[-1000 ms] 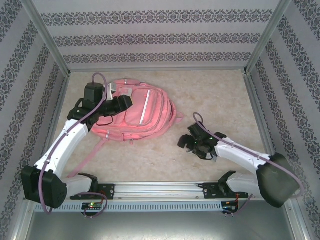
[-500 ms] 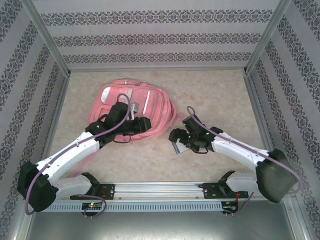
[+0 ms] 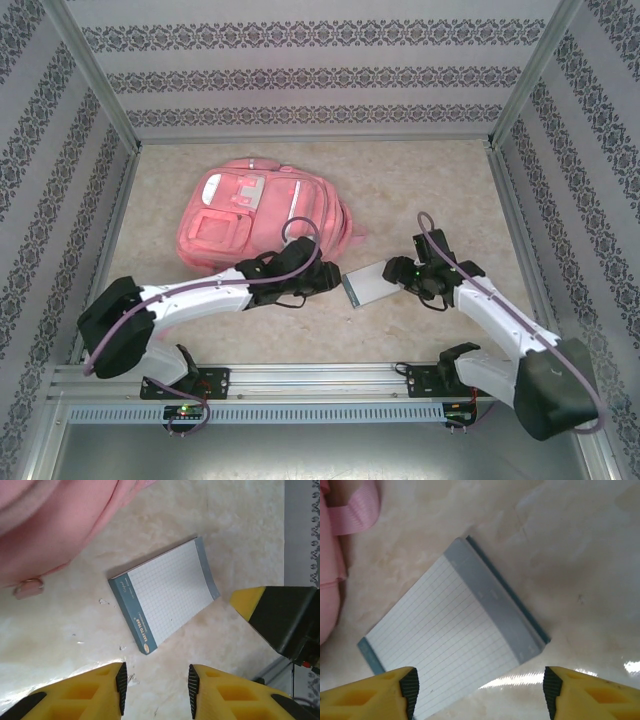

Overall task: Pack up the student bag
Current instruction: Move the book to the center of the table.

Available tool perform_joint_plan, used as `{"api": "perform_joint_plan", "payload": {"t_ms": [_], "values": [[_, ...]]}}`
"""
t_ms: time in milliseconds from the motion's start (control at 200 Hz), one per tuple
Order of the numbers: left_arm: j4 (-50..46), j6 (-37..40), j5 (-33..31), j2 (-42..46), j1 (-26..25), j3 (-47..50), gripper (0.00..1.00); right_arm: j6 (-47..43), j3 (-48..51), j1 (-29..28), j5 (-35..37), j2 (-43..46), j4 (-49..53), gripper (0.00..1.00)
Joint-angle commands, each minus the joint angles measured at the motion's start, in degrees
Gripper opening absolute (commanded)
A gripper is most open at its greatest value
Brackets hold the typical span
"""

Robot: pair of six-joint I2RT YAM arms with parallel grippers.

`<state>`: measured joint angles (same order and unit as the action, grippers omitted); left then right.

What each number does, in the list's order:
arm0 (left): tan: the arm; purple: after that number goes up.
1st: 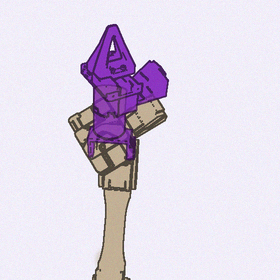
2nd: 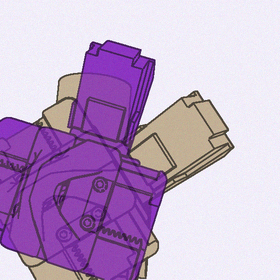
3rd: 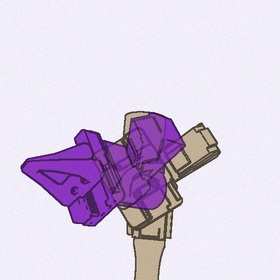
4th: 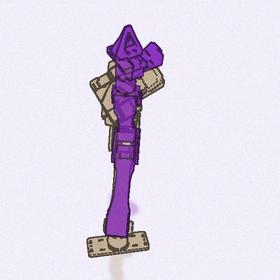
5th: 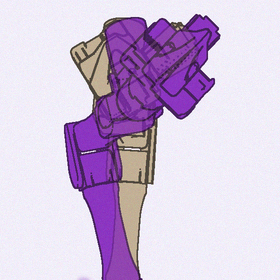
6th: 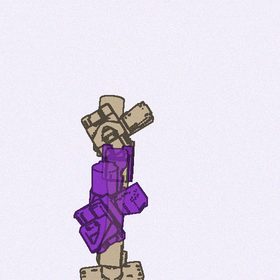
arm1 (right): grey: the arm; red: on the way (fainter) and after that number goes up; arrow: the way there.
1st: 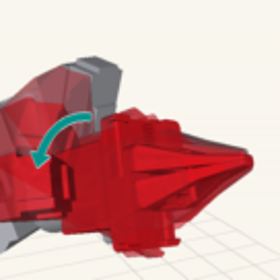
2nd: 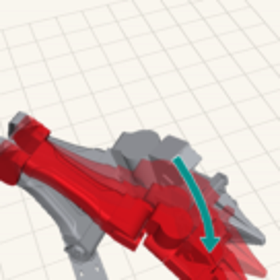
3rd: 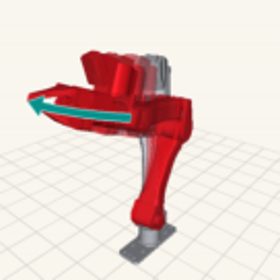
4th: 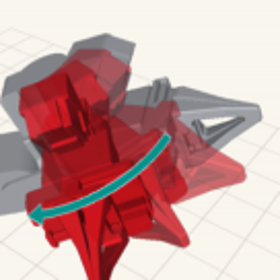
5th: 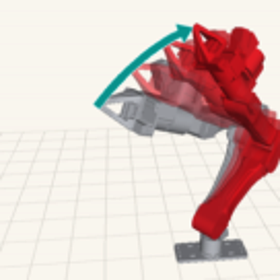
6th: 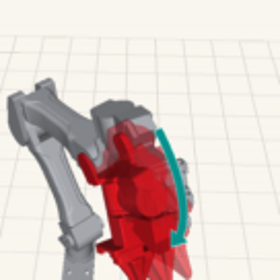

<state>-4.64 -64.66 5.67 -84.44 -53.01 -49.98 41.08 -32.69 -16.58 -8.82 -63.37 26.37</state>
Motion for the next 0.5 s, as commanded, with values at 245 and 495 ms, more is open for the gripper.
{"api": "perform_joint_plan", "payload": {"t_ms": [245,495], "values": [[11.3,-13.5,-5.7,-10.6,-4.3,0.4,0.38,-8.8,-7.4,3.7,-5.6,-17.6,-7.2,0.60],[14.1,-15.8,-5.9,-14.3,-4.4,1.0,0.39,-8.8,-5.8,1.4,-8.1,-20.4,-7.5,0.50]]}}
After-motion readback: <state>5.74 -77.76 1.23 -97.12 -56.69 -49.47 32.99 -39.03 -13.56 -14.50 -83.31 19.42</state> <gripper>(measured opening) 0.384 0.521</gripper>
